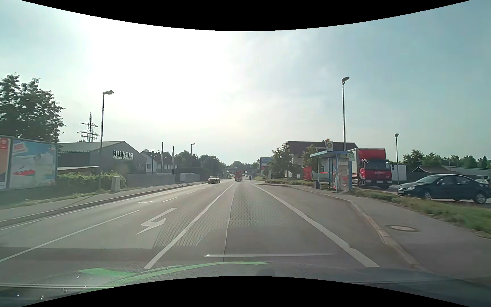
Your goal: Follow the waypoints while adhering to traffic rules and regulations
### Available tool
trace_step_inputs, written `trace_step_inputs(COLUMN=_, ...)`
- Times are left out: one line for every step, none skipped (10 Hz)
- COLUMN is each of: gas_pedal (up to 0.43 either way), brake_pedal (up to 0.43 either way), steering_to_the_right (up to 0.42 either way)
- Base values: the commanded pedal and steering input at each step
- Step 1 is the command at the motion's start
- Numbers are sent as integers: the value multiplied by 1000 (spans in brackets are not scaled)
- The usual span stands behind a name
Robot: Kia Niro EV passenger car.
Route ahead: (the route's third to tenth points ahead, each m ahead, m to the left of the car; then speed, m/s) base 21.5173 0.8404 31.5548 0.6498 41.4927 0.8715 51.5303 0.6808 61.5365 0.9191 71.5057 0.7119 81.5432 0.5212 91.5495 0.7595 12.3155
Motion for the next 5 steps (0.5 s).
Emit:
trace_step_inputs(gas_pedal=79, brake_pedal=0, steering_to_the_right=0)
trace_step_inputs(gas_pedal=79, brake_pedal=0, steering_to_the_right=0)
trace_step_inputs(gas_pedal=79, brake_pedal=0, steering_to_the_right=0)
trace_step_inputs(gas_pedal=59, brake_pedal=0, steering_to_the_right=-1)
trace_step_inputs(gas_pedal=59, brake_pedal=0, steering_to_the_right=0)
